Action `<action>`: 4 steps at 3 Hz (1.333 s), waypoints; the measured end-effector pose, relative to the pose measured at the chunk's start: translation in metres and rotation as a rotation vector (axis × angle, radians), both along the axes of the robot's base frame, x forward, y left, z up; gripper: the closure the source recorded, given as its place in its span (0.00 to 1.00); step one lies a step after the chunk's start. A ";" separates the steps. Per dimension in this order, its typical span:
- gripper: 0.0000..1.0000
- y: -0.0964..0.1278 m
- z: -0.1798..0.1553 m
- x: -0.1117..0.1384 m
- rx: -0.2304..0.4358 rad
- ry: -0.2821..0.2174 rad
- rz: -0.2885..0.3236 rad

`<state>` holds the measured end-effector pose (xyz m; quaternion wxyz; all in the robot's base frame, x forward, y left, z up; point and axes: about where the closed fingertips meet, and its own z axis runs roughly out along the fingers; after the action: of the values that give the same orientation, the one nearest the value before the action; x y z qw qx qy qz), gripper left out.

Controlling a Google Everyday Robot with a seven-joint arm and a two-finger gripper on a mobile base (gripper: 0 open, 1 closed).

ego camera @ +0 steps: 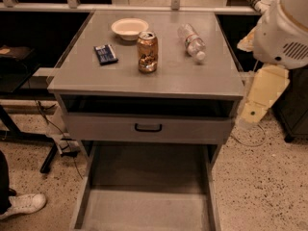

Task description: Place orange can into middle drawer

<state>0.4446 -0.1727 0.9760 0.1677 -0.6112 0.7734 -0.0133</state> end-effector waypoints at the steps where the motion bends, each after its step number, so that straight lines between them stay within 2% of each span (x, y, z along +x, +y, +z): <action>1: 0.00 0.052 -0.004 0.000 -0.003 0.023 0.092; 2: 0.00 0.056 -0.003 0.000 -0.002 0.021 0.098; 3: 0.00 0.055 -0.010 0.001 0.017 0.029 0.073; 4: 0.00 0.053 -0.022 0.034 0.149 0.036 -0.075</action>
Offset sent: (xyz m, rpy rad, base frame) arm -0.0001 0.0444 -0.0034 -0.0026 0.0206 0.0776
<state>0.4790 -0.1199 0.9536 0.1981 -0.5679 0.7974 0.0489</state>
